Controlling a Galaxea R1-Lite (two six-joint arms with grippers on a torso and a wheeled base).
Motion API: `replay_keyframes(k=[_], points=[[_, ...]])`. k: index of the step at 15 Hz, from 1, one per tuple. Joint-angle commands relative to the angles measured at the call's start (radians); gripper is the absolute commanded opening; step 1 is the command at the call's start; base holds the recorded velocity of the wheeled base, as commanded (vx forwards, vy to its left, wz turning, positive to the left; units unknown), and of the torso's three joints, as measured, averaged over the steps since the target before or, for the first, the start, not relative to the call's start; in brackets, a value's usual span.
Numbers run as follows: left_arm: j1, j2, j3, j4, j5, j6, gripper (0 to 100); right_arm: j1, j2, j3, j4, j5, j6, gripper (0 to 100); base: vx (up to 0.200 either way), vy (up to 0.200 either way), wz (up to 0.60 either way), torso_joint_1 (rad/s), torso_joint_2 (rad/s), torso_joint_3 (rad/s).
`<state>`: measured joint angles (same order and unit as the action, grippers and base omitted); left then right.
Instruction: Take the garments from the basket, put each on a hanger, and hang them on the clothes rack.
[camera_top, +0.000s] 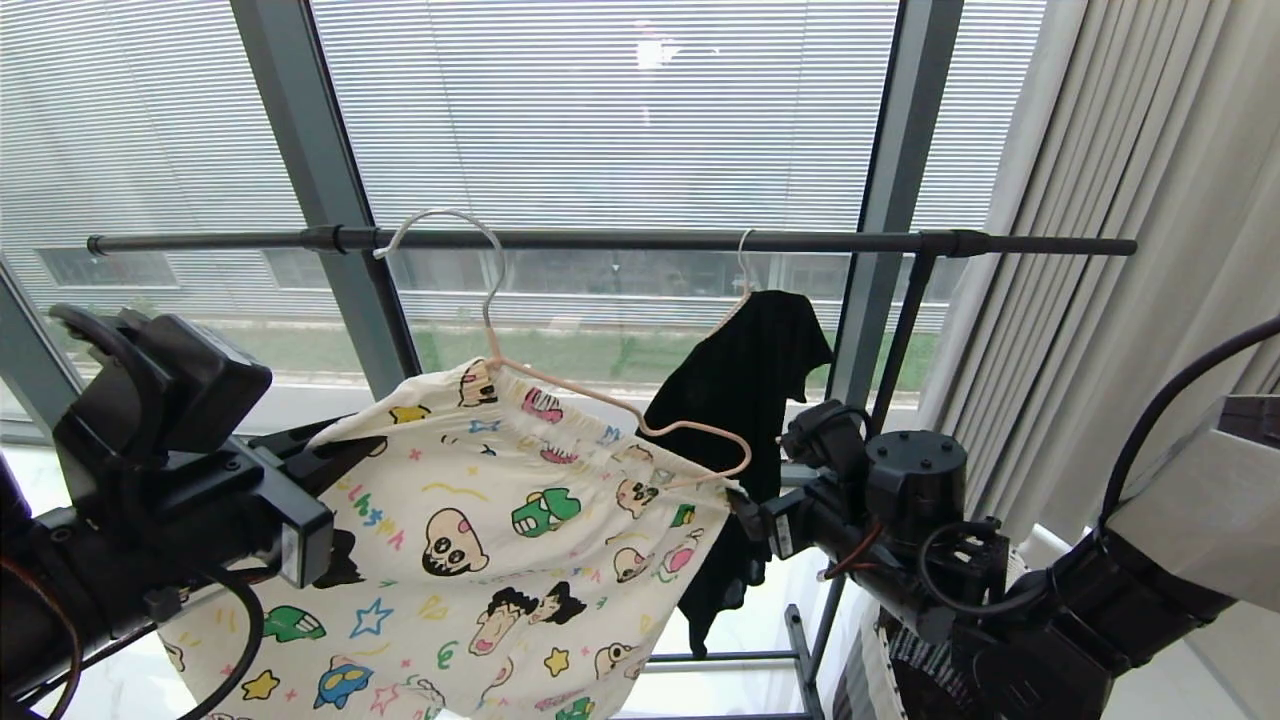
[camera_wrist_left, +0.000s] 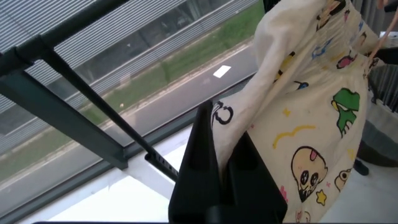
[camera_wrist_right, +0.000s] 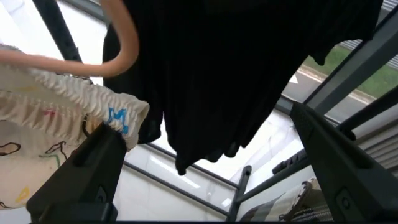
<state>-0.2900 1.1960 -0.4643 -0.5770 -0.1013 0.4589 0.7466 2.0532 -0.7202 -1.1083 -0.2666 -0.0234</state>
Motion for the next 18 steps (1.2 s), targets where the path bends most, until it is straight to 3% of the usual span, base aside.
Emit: replay_keyframes(k=[1, 5, 9, 11, 14, 16, 18], points=[[0.0, 0.004, 0.006, 0.0, -0.002, 0.012, 0, -0.026, -0.021, -0.001, 0.002, 0.001, 0.0, 100, 0.0, 0.0, 0.0, 0.0, 0.0, 0.0], [0.0, 0.001, 0.045, -0.001, -0.052, 0.07, 0, -0.064, -0.053, -0.004, 0.024, 0.038, 0.002, 100, 0.0, 0.0, 0.0, 0.0, 0.0, 0.0], [0.005, 0.039, 0.075, -0.017, -0.058, 0.081, 0, -0.116, -0.119, -0.004, 0.094, 0.145, 0.0, 100, 0.0, 0.0, 0.0, 0.0, 0.0, 0.0], [0.023, 0.076, 0.09, -0.092, -0.06, 0.083, 0, -0.142, -0.137, -0.007, 0.105, 0.161, -0.001, 100, 0.0, 0.0, 0.0, 0.0, 0.0, 0.0], [0.023, 0.163, 0.116, -0.207, -0.06, 0.142, 0, -0.145, -0.196, -0.041, 0.202, 0.251, -0.001, 100, 0.0, 0.0, 0.0, 0.0, 0.0, 0.0], [0.017, 0.234, 0.118, -0.279, -0.057, 0.139, 0, -0.138, -0.245, -0.122, 0.312, 0.299, -0.001, 100, 0.0, 0.0, 0.0, 0.0, 0.0, 0.0], [0.025, 0.3, 0.116, -0.373, -0.052, 0.129, 0, -0.121, -0.34, -0.174, 0.47, 0.405, -0.001, 100, 0.0, 0.0, 0.0, 0.0, 0.0, 0.0]])
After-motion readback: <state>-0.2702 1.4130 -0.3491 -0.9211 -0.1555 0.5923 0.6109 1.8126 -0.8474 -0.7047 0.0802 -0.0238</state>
